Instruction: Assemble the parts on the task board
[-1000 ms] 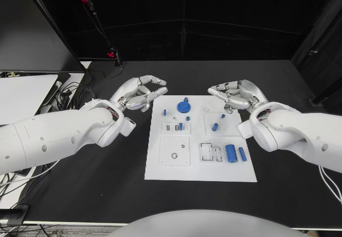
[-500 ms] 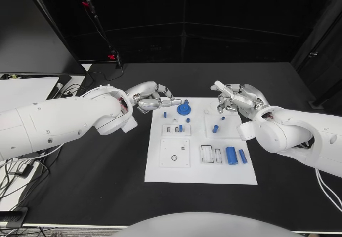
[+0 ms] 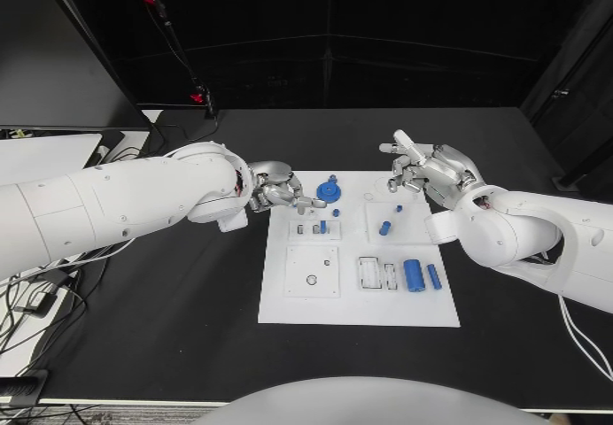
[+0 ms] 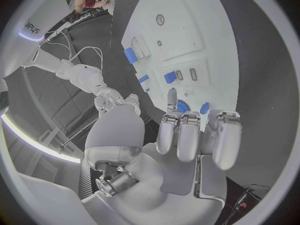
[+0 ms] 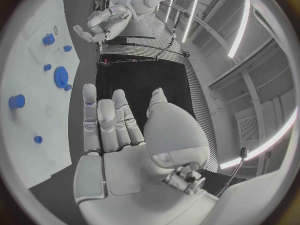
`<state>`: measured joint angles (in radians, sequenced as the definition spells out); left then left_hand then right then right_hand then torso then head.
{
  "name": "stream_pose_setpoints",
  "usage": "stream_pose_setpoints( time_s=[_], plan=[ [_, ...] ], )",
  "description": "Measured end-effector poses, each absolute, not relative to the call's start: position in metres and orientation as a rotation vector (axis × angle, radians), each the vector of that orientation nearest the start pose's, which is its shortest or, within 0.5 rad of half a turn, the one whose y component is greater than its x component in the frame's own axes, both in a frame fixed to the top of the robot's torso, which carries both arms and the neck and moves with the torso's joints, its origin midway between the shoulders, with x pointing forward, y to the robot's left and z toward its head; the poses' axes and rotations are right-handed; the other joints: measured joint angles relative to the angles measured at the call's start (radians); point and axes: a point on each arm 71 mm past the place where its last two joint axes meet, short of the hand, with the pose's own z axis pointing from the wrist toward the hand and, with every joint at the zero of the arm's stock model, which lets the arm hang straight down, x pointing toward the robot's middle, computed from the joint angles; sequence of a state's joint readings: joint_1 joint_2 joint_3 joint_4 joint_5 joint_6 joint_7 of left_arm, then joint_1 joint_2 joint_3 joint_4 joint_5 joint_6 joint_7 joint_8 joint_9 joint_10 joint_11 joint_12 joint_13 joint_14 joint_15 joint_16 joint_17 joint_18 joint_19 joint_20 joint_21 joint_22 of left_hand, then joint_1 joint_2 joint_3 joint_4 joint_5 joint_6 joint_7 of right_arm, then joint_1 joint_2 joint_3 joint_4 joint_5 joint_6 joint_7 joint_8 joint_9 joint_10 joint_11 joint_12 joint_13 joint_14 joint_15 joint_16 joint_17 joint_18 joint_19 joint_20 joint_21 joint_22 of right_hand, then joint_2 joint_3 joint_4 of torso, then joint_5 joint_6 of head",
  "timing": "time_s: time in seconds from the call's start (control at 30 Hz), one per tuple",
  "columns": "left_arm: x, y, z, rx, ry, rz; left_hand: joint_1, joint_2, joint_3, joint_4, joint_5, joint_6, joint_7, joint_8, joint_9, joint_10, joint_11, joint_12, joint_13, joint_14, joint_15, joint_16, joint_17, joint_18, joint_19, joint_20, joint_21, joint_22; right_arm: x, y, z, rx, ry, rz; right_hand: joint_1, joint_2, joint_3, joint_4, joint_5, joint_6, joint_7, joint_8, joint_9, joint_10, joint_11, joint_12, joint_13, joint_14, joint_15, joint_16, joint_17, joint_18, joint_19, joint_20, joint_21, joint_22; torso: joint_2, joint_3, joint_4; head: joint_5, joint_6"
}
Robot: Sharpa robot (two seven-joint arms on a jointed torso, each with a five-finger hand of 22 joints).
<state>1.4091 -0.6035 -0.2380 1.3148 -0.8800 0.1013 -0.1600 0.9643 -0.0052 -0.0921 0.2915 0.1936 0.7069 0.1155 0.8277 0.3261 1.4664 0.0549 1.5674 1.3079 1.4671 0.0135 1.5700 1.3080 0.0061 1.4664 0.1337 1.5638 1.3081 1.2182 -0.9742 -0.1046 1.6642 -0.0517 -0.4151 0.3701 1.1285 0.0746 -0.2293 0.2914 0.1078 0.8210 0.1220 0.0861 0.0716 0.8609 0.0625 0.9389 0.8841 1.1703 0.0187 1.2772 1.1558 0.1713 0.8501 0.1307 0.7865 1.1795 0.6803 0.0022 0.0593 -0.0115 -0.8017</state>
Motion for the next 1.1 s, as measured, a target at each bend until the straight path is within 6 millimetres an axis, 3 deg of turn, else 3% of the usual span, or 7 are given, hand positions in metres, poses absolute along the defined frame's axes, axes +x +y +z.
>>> stream_pose_setpoints(
  time_s=[0.13, 0.2, 0.27, 0.37, 0.43, 0.5, 1.1],
  plan=[
    [0.523, 0.135, -0.192, -0.021, 2.271, -0.766, 0.003, 0.003, -0.006, 0.001, 0.0, -0.003, -0.003, 0.028, 0.042, 0.0, 0.0, 0.0, 0.0, 0.0, 0.0, 0.0, 0.0, 0.0, 0.0, 0.0, 0.0, 0.0, 0.458, -0.239, -0.184, 1.124, 1.439, 1.419, 0.003, 0.01, -0.003, -0.002, 0.0, 0.001, 0.001, 0.0, 0.0, 0.0, 0.0, 0.0, -0.01, -0.01, 0.005, -0.006, -0.012, 0.0, -0.004, 0.004, -0.004, -0.002, 0.0, -0.0003, -0.0018, 0.0, -0.002],
    [0.524, 0.13, -0.194, -0.012, 2.299, -0.743, -0.003, 0.01, -0.012, 0.003, 0.0, -0.006, -0.006, 0.033, 0.056, -0.001, -0.002, 0.0, 0.0, -0.002, -0.003, 0.0, 0.0, 0.0, -0.003, -0.003, 0.0, 0.0, 0.459, -0.24, -0.184, 1.133, 1.432, 1.423, 0.016, 0.019, -0.012, -0.005, 0.0, 0.001, 0.006, 0.0, 0.0, 0.02, 0.0, 0.041, 0.005, 0.078, 0.002, 0.068, 0.065, -0.001, 0.065, 0.002, 0.076, 0.04, 0.001, -0.0003, -0.0021, 0.0, -0.002],
    [0.525, 0.127, -0.195, -0.006, 2.32, -0.726, -0.01, 0.017, -0.02, 0.003, 0.0, -0.002, -0.01, 0.047, 0.076, 0.0, -0.007, 0.0, 0.0, 0.0, -0.007, 0.0, 0.0, 0.0, 0.0, -0.007, 0.0, 0.0, 0.459, -0.241, -0.184, 1.14, 1.427, 1.426, 0.021, 0.022, -0.026, -0.003, 0.007, 0.001, 0.006, 0.0, -0.001, 0.189, -0.004, 0.222, 0.169, 0.237, -0.005, 0.195, 0.141, -0.059, 0.314, -0.004, 0.365, 0.117, 0.001, -0.0002, -0.0022, 0.001, -0.002],
    [0.526, 0.124, -0.198, -0.005, 2.345, -0.695, -0.017, 0.023, -0.03, 0.002, 0.0, 0.001, -0.013, 0.06, 0.105, -0.002, -0.009, 0.0, 0.0, -0.003, -0.011, 0.0, 0.0, 0.0, 0.0, -0.008, 0.004, 0.0, 0.459, -0.241, -0.184, 1.15, 1.422, 1.431, 0.026, 0.027, -0.044, -0.003, 0.008, 0.001, 0.006, 0.005, -0.001, 0.407, -0.011, 0.433, 0.381, 0.29, -0.01, 0.282, 0.152, -0.119, 0.518, -0.008, 0.603, 0.128, 0.001, -0.0002, -0.0025, 0.003, -0.004],
    [0.527, 0.122, -0.199, -0.006, 2.355, -0.679, -0.018, 0.025, -0.035, 0.002, -0.007, 0.001, -0.014, 0.063, 0.115, 0.0, -0.014, 0.0, 0.0, -0.003, -0.011, 0.0, 0.0, 0.0, -0.003, -0.011, 0.004, 0.0, 0.459, -0.241, -0.184, 1.154, 1.421, 1.433, 0.034, 0.035, -0.046, -0.004, 0.014, -0.003, 0.001, 0.006, -0.001, 0.555, -0.015, 0.545, 0.417, 0.293, -0.014, 0.29, 0.152, -0.151, 0.598, -0.011, 0.73, 0.129, 0.0, 0.0, -0.0025, 0.004, -0.004],
    [0.528, 0.12, -0.199, -0.005, 2.364, -0.666, -0.02, 0.042, -0.035, 0.002, -0.007, 0.005, -0.018, 0.066, 0.126, 0.0, -0.014, 0.0, 0.0, 0.001, -0.014, 0.0, 0.0, 0.0, 0.0, -0.014, 0.004, 0.0, 0.46, -0.242, -0.185, 1.159, 1.42, 1.433, 0.04, 0.041, -0.052, -0.003, 0.02, -0.006, -0.002, 0.006, -0.001, 0.595, -0.022, 0.612, 0.423, 0.297, -0.017, 0.291, 0.152, -0.165, 0.612, -0.018, 0.775, 0.129, 0.0, 0.0003, -0.0025, 0.004, -0.005],
    [0.529, 0.092, -0.206, 0.0, 2.407, -0.566, 0.018, 0.11, -0.046, 0.001, 0.012, 0.031, -0.044, 0.064, 0.189, 0.0, -0.036, 0.0, 0.0, 0.0, -0.029, 0.0, 0.0, 0.0, 0.0, -0.029, 0.004, 0.0, 0.462, -0.244, -0.188, 1.177, 1.434, 1.447, 0.068, 0.069, -0.054, -0.006, 0.06, -0.01, -0.006, 0.006, -0.001, 0.603, -0.03, 0.629, 0.425, 0.298, -0.03, 0.291, 0.152, -0.165, 0.617, -0.031, 0.781, 0.128, 0.0, 0.0, -0.002, 0.002, -0.007]
  ],
)
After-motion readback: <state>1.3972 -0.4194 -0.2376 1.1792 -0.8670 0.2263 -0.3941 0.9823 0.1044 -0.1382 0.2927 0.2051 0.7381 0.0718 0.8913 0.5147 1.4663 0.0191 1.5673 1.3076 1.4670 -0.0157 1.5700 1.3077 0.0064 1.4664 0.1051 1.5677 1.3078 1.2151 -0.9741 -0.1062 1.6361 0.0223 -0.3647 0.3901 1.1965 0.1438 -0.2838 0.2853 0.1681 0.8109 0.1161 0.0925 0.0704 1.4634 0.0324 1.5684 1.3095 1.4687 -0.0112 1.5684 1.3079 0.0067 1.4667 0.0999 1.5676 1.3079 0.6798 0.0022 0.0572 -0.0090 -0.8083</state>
